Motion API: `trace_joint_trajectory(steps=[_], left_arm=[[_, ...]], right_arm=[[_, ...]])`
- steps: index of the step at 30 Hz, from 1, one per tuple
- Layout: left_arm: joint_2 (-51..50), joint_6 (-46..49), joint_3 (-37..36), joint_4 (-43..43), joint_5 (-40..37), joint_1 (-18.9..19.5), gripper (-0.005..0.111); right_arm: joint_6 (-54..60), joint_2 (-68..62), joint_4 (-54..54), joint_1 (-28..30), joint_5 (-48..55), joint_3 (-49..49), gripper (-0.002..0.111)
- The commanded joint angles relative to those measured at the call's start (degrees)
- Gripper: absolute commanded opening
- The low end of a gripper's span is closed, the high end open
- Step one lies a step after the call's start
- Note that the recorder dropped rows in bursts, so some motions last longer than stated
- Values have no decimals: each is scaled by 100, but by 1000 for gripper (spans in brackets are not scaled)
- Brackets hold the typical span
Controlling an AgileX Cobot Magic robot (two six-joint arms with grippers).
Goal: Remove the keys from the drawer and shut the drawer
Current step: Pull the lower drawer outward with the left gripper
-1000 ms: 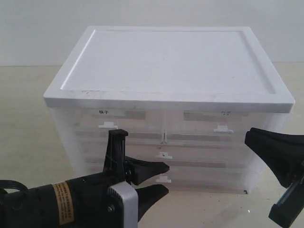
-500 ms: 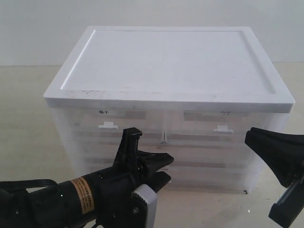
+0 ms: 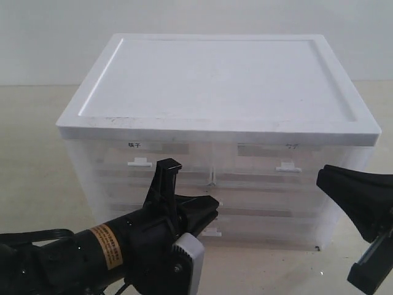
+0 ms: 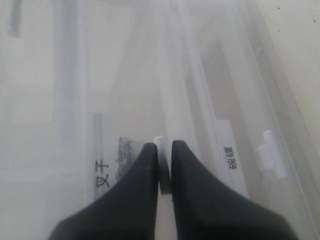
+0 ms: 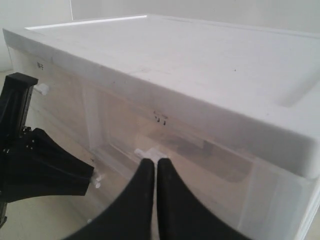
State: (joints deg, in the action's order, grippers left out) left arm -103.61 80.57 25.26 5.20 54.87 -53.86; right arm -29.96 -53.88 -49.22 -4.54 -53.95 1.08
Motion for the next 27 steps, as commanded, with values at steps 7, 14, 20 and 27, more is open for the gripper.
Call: trace_joint_trajectory(steps=[7, 14, 20, 27], left_arm=[[-10, 30, -203, 287, -224, -574, 4], [167, 410, -489, 538, -213, -890, 4], [669, 291, -698, 642, -239, -1179, 4], [1067, 147, -732, 642, -1066, -1625, 4]], right_arm=[[29, 5, 6, -3, -57, 38, 0], [29, 5, 4, -3, -20, 38, 0], [29, 5, 4, -3, -20, 38, 0], [29, 5, 4, -3, 73, 38, 0]])
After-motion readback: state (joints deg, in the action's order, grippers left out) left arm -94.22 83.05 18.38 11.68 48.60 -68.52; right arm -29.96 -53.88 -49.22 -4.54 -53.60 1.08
